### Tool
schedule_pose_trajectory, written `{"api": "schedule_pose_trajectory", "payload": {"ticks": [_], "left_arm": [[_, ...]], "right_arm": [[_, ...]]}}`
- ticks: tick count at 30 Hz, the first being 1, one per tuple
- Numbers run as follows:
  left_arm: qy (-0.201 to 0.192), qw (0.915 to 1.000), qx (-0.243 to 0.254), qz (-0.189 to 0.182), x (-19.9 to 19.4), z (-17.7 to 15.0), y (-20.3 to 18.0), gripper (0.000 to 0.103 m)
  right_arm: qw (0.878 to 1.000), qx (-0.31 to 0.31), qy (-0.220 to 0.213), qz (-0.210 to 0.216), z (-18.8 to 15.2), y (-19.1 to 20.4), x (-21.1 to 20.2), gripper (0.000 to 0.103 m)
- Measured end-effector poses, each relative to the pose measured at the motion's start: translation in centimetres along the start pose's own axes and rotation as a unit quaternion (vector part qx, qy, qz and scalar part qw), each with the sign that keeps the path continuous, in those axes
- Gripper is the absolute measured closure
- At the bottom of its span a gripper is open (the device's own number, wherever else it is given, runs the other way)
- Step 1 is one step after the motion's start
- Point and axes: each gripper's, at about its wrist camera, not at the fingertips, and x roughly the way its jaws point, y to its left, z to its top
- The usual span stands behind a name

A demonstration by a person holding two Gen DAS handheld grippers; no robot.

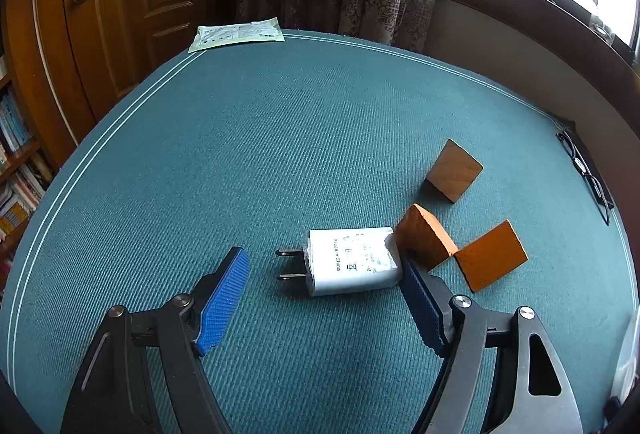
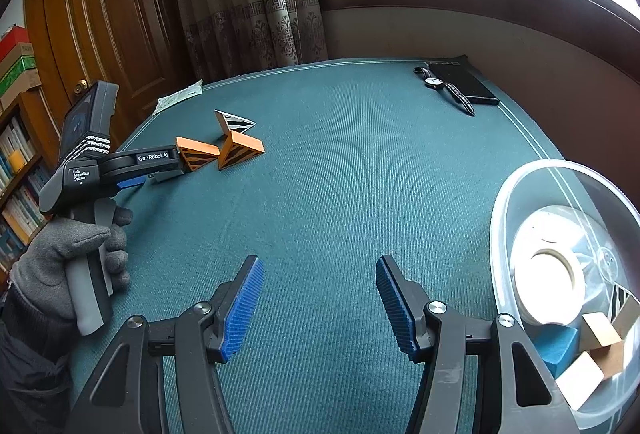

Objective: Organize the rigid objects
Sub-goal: 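Grasp the white power adapter with the left tool, then grasp the plain orange block with the right tool while the left tool holds the adapter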

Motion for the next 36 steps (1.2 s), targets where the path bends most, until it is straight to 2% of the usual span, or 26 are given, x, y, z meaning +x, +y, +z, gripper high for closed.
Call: {"api": "schedule_pose_trajectory", "payload": {"ticks": [5,6,8,13,18,22,29,36], "left_arm": [[-0.005,1.0,-0.001,-0.007,0.0,0.0,0.2,0.029],[-0.006,0.9999,0.001,-0.01,-0.1,-0.1,0.1,0.032],[-0.009,0.9998,0.006,-0.016,-0.2,-0.2,0.0,0.042],[-0.014,0.9994,-0.003,-0.032,-0.6,-0.4,0.6,0.042],[-0.035,0.9992,-0.008,-0.019,-1.9,-0.8,1.2,0.042],[-0.056,0.9983,-0.016,-0.009,-3.2,-0.8,2.0,0.042],[-0.074,0.9964,-0.04,-0.011,-4.5,-0.5,3.4,0.042],[-0.083,0.9955,-0.044,-0.014,-5.1,-0.4,3.7,0.042]], "right_arm": [[1.0,-0.005,0.004,0.001,0.2,0.4,0.3,0.041],[1.0,-0.005,0.005,0.003,0.3,0.5,0.4,0.041],[1.0,-0.006,0.009,0.009,0.5,0.8,0.4,0.041],[1.0,-0.018,0.013,0.02,1.4,1.8,0.9,0.041],[0.999,-0.032,0.016,0.028,2.7,3.1,2.1,0.041],[0.998,-0.033,0.029,0.038,3.8,4.0,3.9,0.041],[0.996,-0.031,0.066,0.049,4.9,5.0,8.3,0.041],[0.996,-0.019,0.07,0.057,6.6,5.9,10.7,0.041]]}}
